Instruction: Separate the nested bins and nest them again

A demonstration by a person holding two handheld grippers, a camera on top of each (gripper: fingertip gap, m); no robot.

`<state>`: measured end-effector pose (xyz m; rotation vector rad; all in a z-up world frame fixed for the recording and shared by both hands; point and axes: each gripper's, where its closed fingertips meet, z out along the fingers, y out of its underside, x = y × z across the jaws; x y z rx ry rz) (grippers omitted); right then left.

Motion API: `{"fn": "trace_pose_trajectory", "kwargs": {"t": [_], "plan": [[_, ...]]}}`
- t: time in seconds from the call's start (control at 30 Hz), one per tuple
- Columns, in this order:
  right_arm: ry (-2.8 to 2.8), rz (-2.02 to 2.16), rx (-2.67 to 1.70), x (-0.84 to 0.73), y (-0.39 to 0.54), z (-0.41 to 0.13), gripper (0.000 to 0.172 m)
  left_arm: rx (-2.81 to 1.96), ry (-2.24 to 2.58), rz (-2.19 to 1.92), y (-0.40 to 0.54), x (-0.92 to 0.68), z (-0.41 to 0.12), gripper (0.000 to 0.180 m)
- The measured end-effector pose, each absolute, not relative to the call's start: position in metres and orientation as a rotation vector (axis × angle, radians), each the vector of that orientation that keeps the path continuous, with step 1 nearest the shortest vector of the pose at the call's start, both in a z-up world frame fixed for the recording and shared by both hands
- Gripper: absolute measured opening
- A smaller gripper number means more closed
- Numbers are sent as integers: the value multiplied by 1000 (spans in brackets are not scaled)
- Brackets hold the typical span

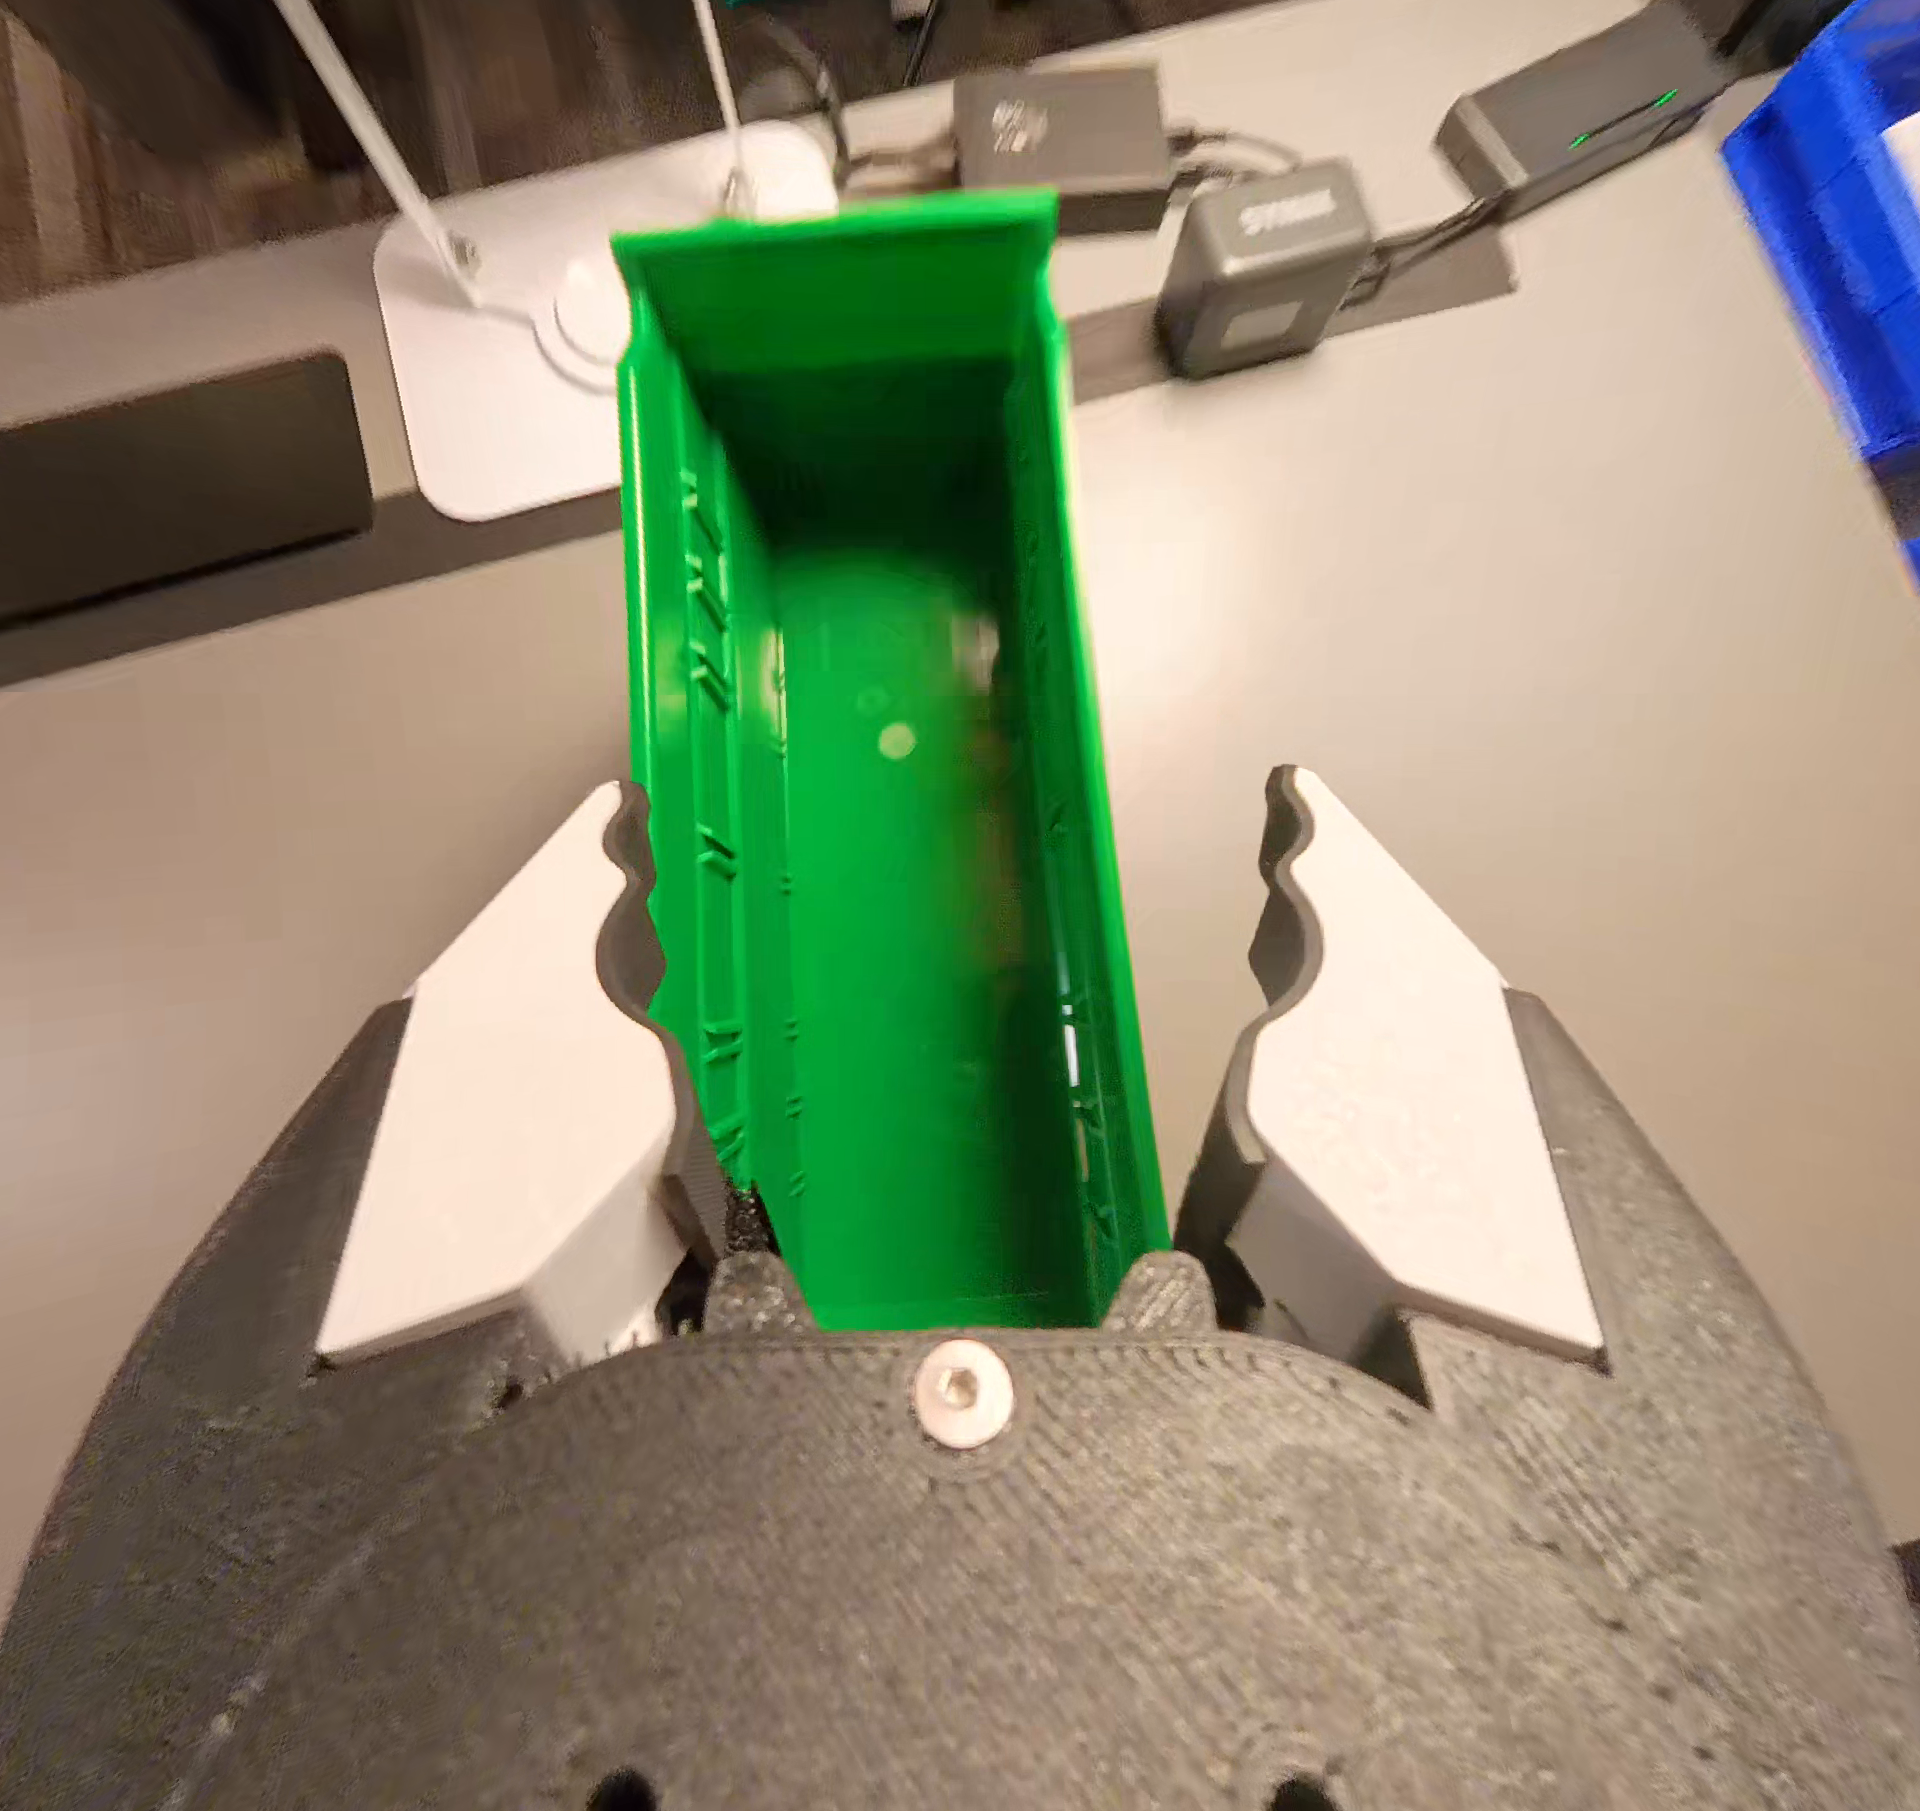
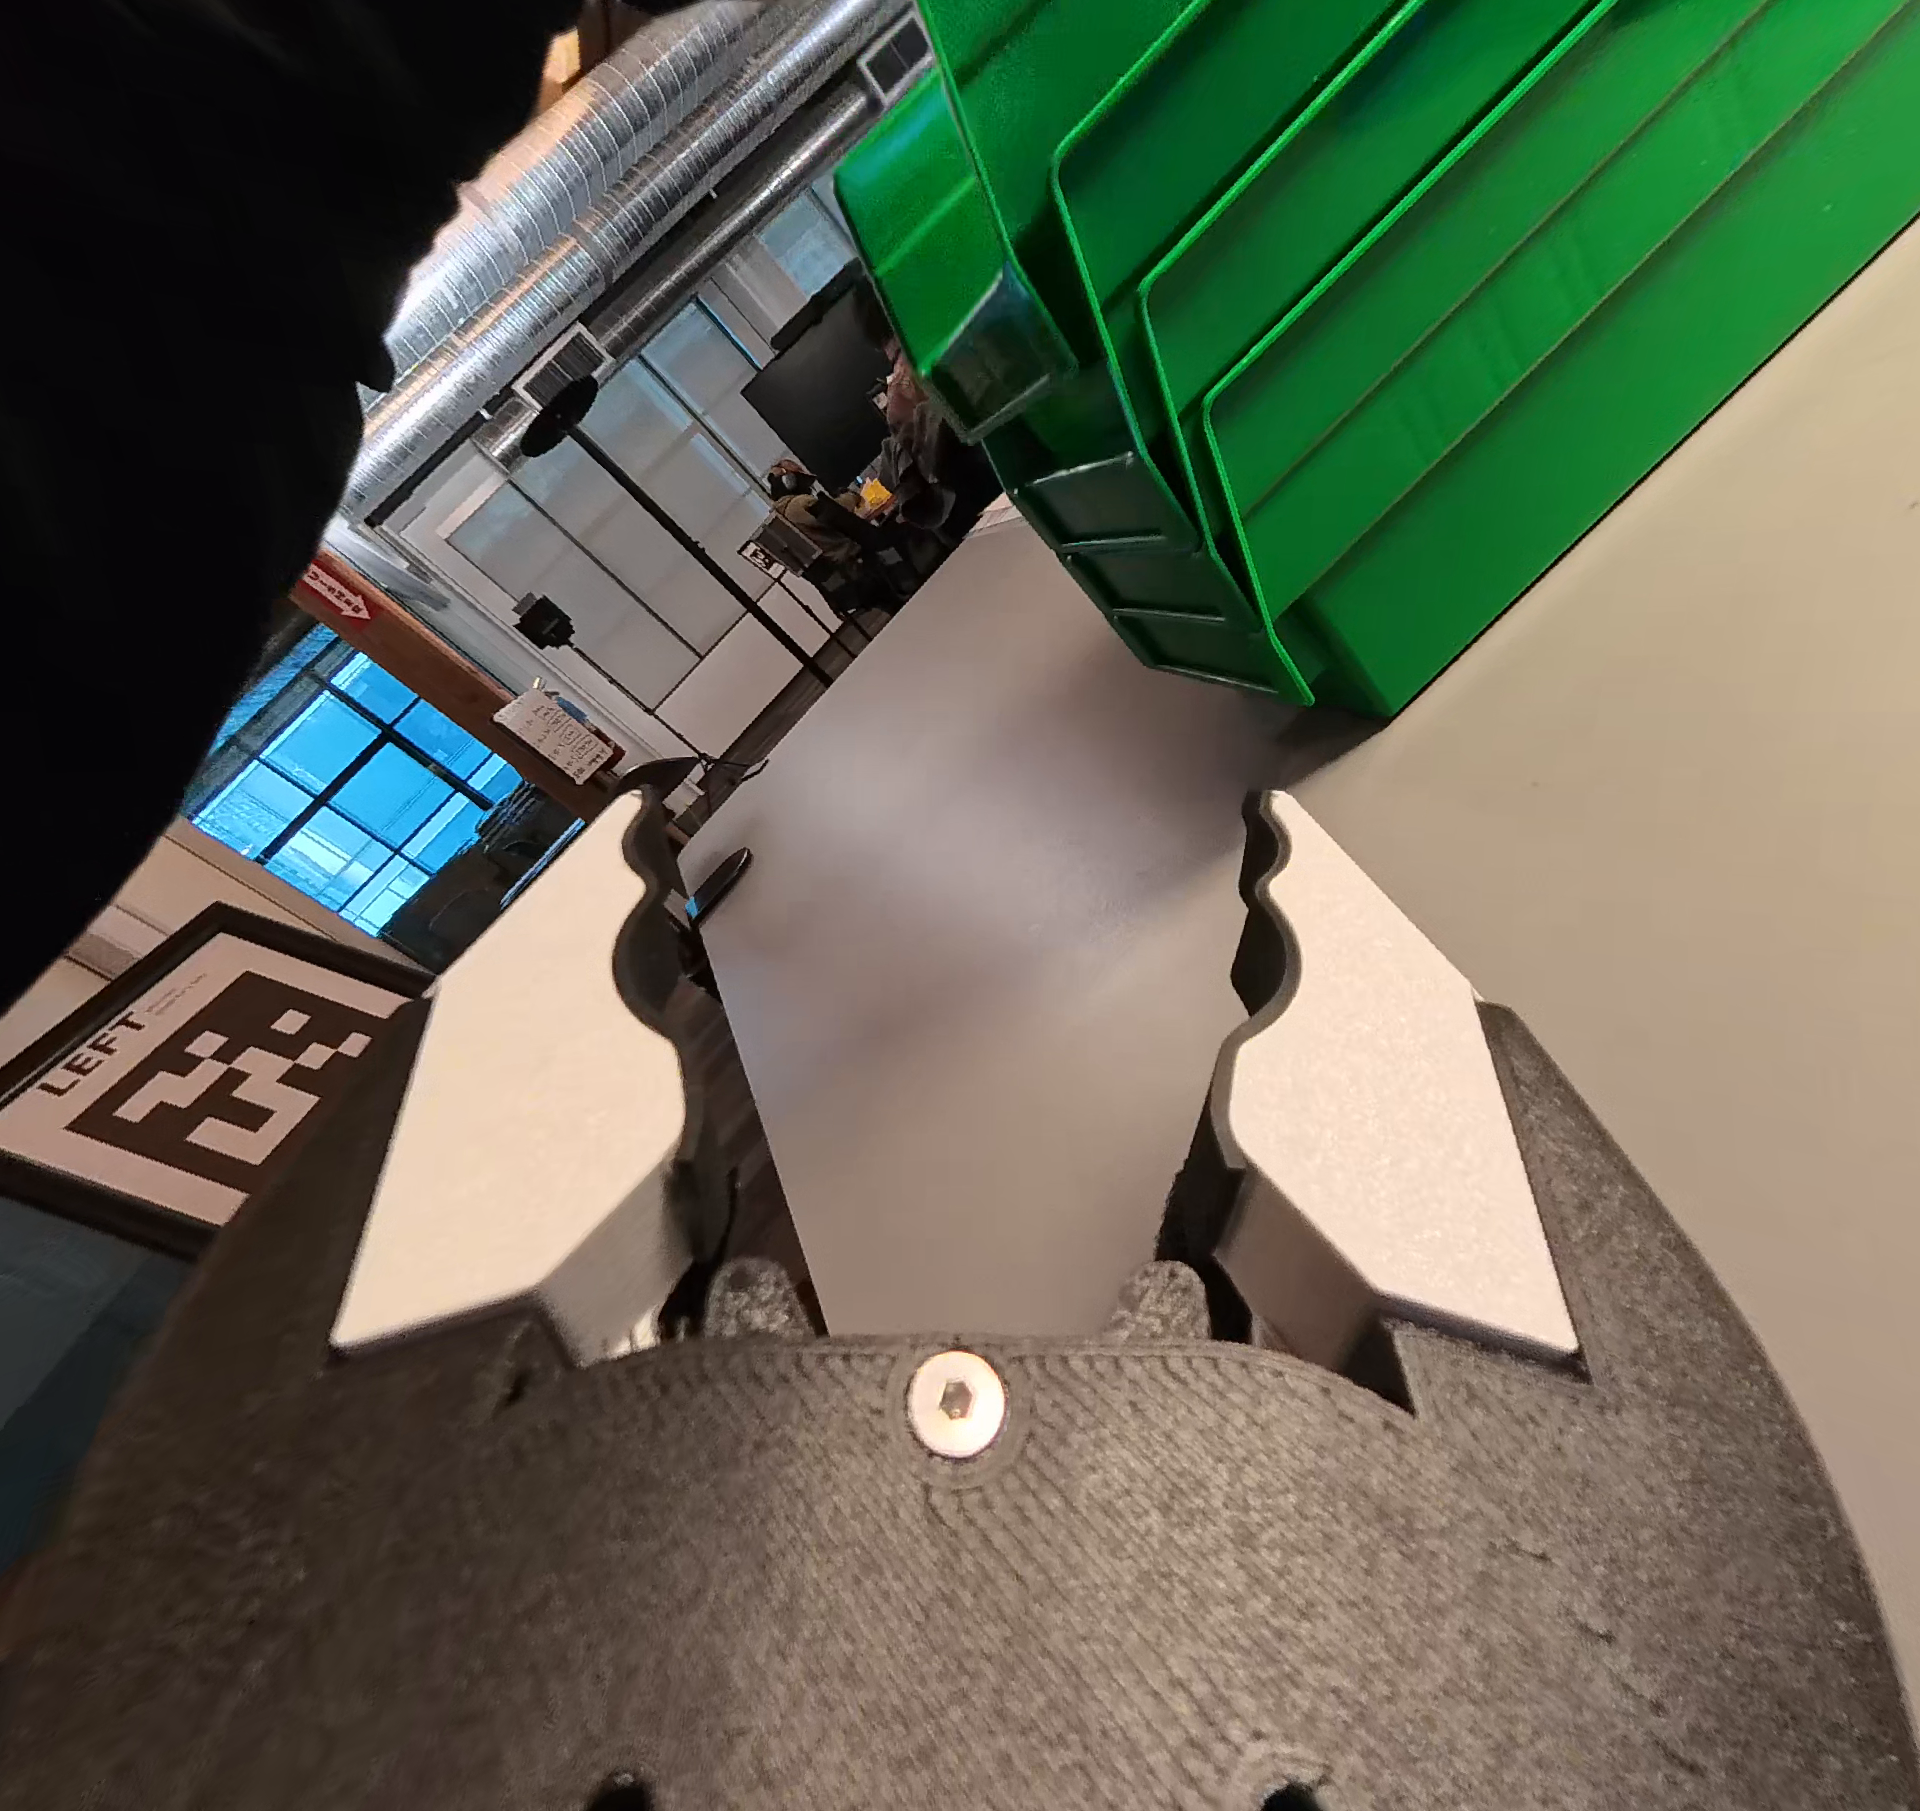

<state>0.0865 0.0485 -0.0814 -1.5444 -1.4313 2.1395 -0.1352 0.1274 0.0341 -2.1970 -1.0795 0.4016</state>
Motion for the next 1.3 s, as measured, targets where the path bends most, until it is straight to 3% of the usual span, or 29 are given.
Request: {"fn": "trace_pose_trajectory", "kwargs": {"t": [0.17, 0.43, 0.63, 0.87, 1.03, 1.13, 1.3], "plan": [[-1428, 2151, -1553, 86, 49, -82, 110, -2155, -904, 376, 118, -113, 62, 116], [-1442, 2113, -1559, 85, 48, -84, 111, -1956, -667, 326, 21, -82, 54, 114], [-1461, 2040, -1588, 82, 48, -90, 113, -1787, -707, 230, -66, -77, -22, 106], [-1461, 1918, -1633, 77, 51, -98, 115, -1669, -799, 9, -71, -62, -110, 104], [-1496, 1754, -1657, 72, 51, -108, 117, -1481, -801, -81, -81, -54, -94, 100], [-1480, 1668, -1641, 64, 56, -108, 124, -1409, -823, -123, -91, -56, -89, 100], [-1368, 1627, -1545, 47, 71, -76, 153, -1437, -807, -171, -87, -51, -92, 99]]}}
